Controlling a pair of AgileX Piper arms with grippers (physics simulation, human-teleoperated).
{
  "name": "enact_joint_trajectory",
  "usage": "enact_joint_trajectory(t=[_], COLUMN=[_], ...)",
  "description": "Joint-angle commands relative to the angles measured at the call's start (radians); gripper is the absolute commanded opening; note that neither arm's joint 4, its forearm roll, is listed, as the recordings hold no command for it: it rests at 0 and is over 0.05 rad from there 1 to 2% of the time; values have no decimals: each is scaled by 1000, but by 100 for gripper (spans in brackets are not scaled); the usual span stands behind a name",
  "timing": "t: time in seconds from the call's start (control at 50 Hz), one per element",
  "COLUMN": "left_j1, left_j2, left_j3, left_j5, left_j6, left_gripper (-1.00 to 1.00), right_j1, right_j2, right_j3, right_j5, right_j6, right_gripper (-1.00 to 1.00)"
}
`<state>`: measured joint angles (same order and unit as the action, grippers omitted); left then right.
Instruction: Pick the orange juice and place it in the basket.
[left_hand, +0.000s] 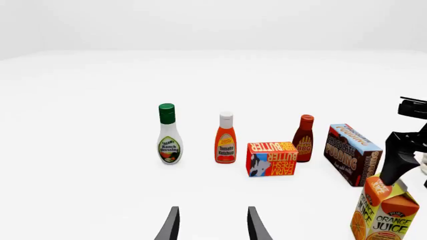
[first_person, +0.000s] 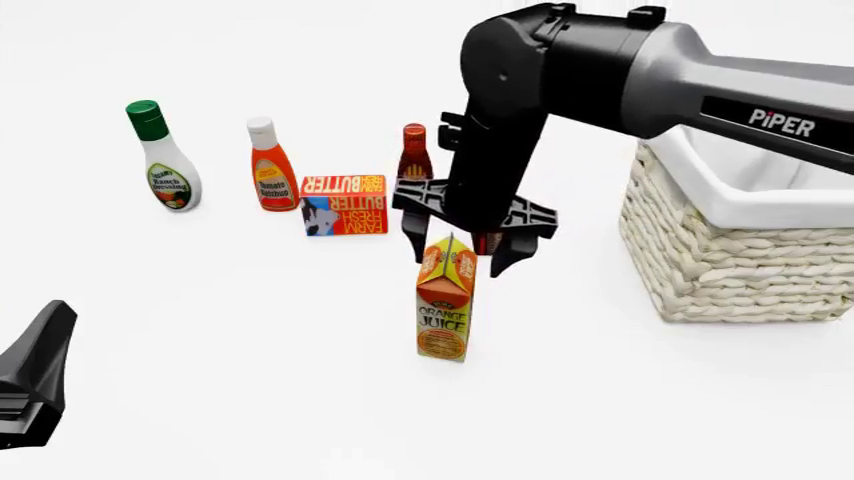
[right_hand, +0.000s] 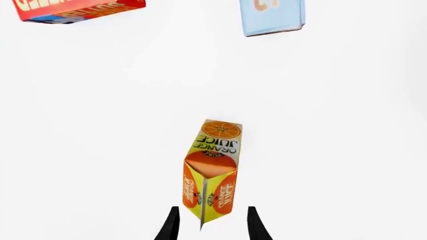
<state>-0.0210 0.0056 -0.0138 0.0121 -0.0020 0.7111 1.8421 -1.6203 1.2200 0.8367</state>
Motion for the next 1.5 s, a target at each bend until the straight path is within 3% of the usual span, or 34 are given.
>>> enact_joint_trajectory(t=[0.02,0.34,0.36,1.5], left_j1=[8,8,8,8], left_j2=[1,1,1,1], left_j3=[1,1,1,1], left_j5=[-2,-2,-2,-2], left_j6=[0,0,0,0], left_gripper=[100,100,100,100], right_j1=[-11,-5,14,-1], right_j2=[21,44,40,94], right_j3=[-6,-28,-33,-57], right_j5=[0,0,0,0], right_j6=[-11,-10,10,-5], right_gripper=[100,100,100,100])
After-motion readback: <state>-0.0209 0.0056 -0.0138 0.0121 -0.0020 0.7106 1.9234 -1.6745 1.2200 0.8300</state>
